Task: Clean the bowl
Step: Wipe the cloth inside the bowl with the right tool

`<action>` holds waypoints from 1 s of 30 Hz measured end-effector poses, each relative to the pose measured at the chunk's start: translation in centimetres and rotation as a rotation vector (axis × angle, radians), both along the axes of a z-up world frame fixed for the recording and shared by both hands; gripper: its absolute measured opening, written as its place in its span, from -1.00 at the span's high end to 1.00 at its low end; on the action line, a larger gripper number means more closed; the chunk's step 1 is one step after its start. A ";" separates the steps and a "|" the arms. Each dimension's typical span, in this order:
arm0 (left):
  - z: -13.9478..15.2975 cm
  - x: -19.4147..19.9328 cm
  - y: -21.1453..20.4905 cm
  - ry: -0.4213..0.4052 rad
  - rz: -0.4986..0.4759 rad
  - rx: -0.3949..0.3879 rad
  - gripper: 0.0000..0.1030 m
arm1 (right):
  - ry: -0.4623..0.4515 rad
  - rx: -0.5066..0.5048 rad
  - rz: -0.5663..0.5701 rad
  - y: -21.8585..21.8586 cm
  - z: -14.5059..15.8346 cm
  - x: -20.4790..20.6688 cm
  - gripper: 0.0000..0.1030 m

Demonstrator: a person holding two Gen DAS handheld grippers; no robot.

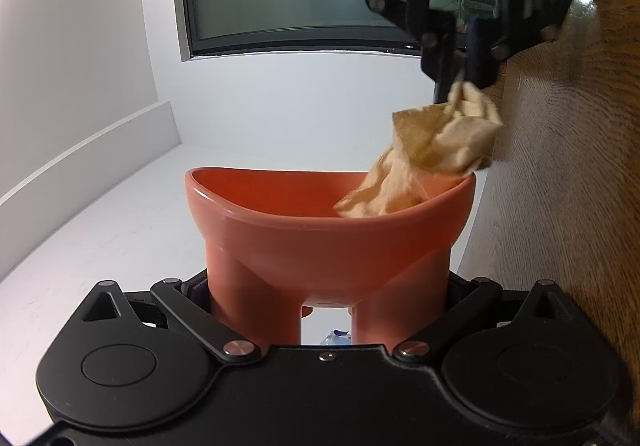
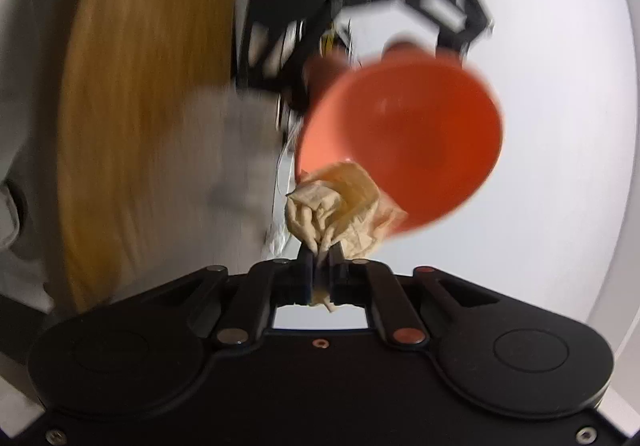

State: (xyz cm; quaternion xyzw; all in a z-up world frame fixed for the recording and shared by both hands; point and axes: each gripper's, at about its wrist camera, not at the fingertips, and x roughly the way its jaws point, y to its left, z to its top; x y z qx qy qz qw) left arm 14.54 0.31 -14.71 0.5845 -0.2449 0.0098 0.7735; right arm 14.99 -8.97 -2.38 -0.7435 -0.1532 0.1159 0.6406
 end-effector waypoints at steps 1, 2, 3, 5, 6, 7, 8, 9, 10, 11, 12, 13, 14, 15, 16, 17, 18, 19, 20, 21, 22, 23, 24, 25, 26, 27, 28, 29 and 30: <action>0.0 -0.1 0.0 0.000 0.000 0.000 -0.90 | 0.000 -0.028 0.043 0.1 -0.1 -0.8 0.85; 0.0 -0.1 0.1 0.000 0.000 0.000 -0.90 | -0.007 -0.035 0.069 0.2 -0.1 -1.2 0.85; 0.0 -0.2 0.1 0.000 0.000 0.000 -0.90 | -0.016 -0.039 0.096 0.3 0.0 -1.6 0.85; 0.0 -0.3 0.1 0.000 -0.001 0.000 -0.90 | -0.057 0.000 0.140 0.5 1.3 -2.1 0.85; 0.0 -0.3 0.2 0.000 -0.001 0.000 -0.90 | -0.077 0.021 0.160 0.5 1.9 -2.0 0.85; 0.0 -0.3 0.1 0.000 0.000 0.000 -0.90 | -0.099 0.052 0.161 0.1 2.3 0.0 0.85; 0.0 -0.3 0.0 0.000 0.000 0.000 -0.90 | -0.121 0.083 0.161 -0.4 2.7 1.9 0.85; 0.0 -0.4 0.0 0.000 0.000 0.000 -0.90 | -0.152 0.120 0.153 -1.4 2.8 2.2 0.85; 0.0 -0.4 0.0 0.000 0.000 0.000 -0.90 | -0.182 0.143 0.149 -3.3 0.6 -0.8 0.85; 0.0 -0.5 0.1 0.000 0.000 0.000 -0.90 | -0.201 0.153 0.141 -4.9 -1.6 -3.4 0.85; 0.0 -0.5 0.1 0.000 0.000 0.000 -0.90 | -0.214 0.163 0.109 -6.5 -1.3 -2.5 0.85; 0.0 -0.6 0.1 0.000 0.000 0.000 -0.90 | -0.224 0.171 0.079 -7.5 -0.8 -1.5 0.85; 0.0 -0.7 0.2 0.000 0.000 0.000 -0.90 | -0.217 0.170 0.056 -5.8 0.3 -1.0 0.85; 0.0 -0.8 0.3 -0.001 0.000 0.000 -0.90 | -0.209 0.167 0.032 -4.4 1.2 -0.4 0.85; 0.0 -0.8 0.3 -0.001 0.000 0.000 -0.90 | -0.192 0.151 0.004 -5.1 1.2 0.5 0.85; 0.0 -0.9 0.4 -0.001 0.000 0.000 -0.90 | -0.178 0.120 -0.012 -5.9 1.0 1.3 0.85; 0.0 -0.9 0.4 -0.001 0.000 0.000 -0.90 | -0.165 0.089 -0.029 -6.7 0.7 2.2 0.85; 0.0 -1.0 0.5 -0.001 0.000 0.000 -0.90 | -0.151 0.058 -0.044 -7.4 0.5 3.0 0.85; 0.0 -1.0 0.6 -0.001 0.000 0.000 -0.90 | -0.141 0.025 -0.048 -7.8 0.1 3.4 0.85; 0.0 -1.1 0.6 -0.001 -0.001 0.000 -0.90 | -0.127 -0.020 -0.050 -8.4 -0.4 3.8 0.85; 0.0 -1.1 0.6 -0.001 -0.001 0.000 -0.90 | -0.102 -0.072 -0.052 -9.1 -1.0 4.1 0.85; 0.0 -1.1 0.7 0.000 -0.001 0.000 -0.90 | -0.050 -0.099 -0.050 -9.8 -1.3 3.9 0.85; 0.0 -1.2 0.7 0.000 -0.001 0.000 -0.90 | 0.003 -0.125 -0.048 -10.5 -1.7 3.7 0.85; 0.0 -1.2 0.7 0.000 -0.001 0.000 -0.90 | 0.055 -0.151 -0.045 -11.2 -2.0 3.6 0.85; 0.0 -1.3 0.7 0.000 -0.001 0.000 -0.90 | 0.108 -0.177 -0.043 -11.9 -2.3 3.4 0.85; 0.1 -1.3 0.8 -0.001 -0.001 0.000 -0.90 | 0.160 -0.204 -0.041 -12.5 -2.6 3.3 0.85; 0.1 -1.4 0.8 -0.001 -0.002 0.000 -0.90 | 0.211 -0.227 -0.039 -13.2 -2.9 3.1 0.85; 0.1 -1.3 0.7 -0.001 -0.002 0.000 -0.90 | 0.255 -0.236 -0.036 -13.6 -3.1 2.7 0.85; 0.1 -1.4 0.7 -0.001 -0.002 0.000 -0.90 | 0.298 -0.244 -0.034 -13.9 -3.3 2.3 0.85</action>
